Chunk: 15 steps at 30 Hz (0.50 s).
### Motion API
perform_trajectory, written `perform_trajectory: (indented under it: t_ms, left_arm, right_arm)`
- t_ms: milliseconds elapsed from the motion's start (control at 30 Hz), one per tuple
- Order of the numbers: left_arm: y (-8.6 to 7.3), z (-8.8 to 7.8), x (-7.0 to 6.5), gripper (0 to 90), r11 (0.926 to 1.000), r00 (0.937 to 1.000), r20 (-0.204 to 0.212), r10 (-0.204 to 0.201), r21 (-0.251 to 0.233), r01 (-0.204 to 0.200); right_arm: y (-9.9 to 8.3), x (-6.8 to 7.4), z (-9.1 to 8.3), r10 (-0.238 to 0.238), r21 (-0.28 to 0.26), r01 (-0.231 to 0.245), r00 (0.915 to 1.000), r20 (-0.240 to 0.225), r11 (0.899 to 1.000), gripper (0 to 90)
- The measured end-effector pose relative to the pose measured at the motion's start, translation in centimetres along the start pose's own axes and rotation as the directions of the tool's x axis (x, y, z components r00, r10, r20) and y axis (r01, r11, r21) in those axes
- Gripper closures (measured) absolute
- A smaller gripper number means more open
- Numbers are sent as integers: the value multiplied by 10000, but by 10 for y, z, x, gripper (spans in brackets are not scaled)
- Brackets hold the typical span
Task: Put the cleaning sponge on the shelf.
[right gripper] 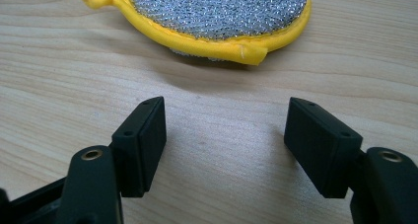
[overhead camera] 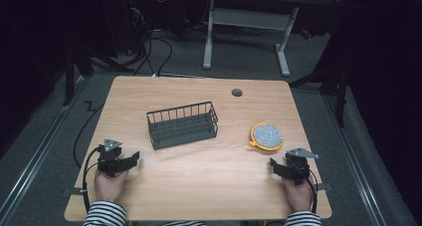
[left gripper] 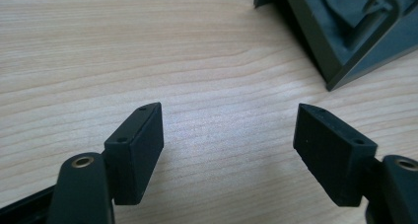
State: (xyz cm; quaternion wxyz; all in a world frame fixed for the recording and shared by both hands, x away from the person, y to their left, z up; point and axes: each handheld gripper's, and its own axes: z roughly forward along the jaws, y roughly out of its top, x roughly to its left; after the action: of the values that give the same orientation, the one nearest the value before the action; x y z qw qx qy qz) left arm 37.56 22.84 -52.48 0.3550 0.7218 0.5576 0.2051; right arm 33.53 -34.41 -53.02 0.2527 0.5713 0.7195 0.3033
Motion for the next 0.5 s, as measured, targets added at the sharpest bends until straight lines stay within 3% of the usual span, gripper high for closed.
perform_trajectory:
  t_ms: [167,500]
  left_arm:
    - [4,-15,5,297,9990,9984,423,-382,-200,391]
    - [24,-45,7,313,9958,9950,689,-719,-524,756]
  right_arm:
    - [0,0,0,-1,0,1,10000,2,10000,326]
    - [0,0,0,0,1,0,10000,2,10000,326]
